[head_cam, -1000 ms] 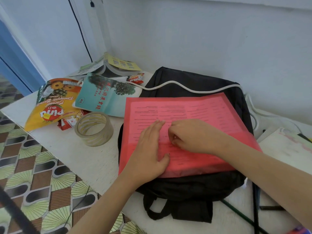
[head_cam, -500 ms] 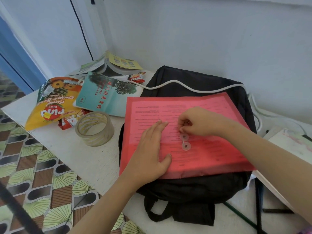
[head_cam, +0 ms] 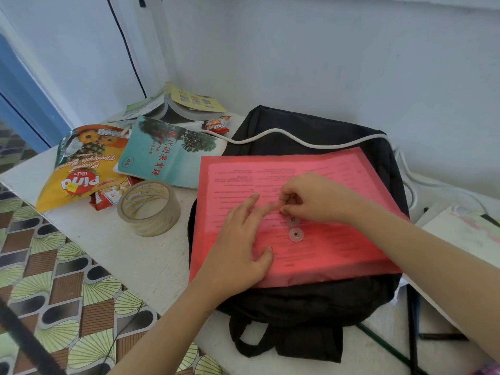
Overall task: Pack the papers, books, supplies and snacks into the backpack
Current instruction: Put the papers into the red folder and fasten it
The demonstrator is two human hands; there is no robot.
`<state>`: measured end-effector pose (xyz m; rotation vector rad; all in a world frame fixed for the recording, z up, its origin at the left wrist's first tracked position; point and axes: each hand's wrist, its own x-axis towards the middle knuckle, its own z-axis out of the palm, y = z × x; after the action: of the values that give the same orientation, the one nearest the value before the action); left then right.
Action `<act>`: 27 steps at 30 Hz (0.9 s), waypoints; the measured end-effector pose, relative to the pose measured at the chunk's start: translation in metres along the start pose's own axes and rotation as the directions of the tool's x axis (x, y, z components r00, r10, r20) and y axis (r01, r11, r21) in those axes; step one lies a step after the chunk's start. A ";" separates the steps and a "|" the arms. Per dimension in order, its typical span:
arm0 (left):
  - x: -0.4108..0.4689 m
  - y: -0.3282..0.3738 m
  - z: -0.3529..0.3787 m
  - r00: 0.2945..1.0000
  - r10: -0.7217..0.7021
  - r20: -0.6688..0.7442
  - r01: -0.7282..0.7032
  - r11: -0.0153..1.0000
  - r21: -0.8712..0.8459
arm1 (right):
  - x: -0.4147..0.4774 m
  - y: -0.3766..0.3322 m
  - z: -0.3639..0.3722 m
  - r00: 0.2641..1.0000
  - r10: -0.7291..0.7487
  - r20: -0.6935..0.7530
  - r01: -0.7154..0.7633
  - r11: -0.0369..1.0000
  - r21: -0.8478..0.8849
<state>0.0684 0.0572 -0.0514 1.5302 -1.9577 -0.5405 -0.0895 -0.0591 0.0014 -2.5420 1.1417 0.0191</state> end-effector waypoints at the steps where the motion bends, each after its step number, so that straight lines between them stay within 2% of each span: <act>1: 0.000 0.000 0.000 1.000 0.018 0.001 -0.018 1.000 0.013 | 0.001 -0.001 0.001 1.000 0.000 -0.001 0.000 1.000 0.008; 6: -0.002 0.001 0.002 0.998 0.057 0.038 -0.062 0.990 0.127 | 0.005 -0.002 0.000 0.999 0.041 0.013 -0.043 0.994 0.101; 16: -0.001 0.003 0.003 0.998 0.015 0.062 -0.029 0.975 0.219 | -0.008 0.016 -0.004 0.992 0.124 -0.020 -0.121 0.987 0.102; 27: -0.001 0.001 0.002 0.999 0.019 0.043 -0.025 0.989 0.146 | -0.031 0.005 -0.011 0.995 0.103 0.002 -0.103 0.992 -0.077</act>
<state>0.0666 0.0588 -0.0524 1.5955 -2.0835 -0.4307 -0.1152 -0.0430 0.0152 -2.5440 1.2923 0.0984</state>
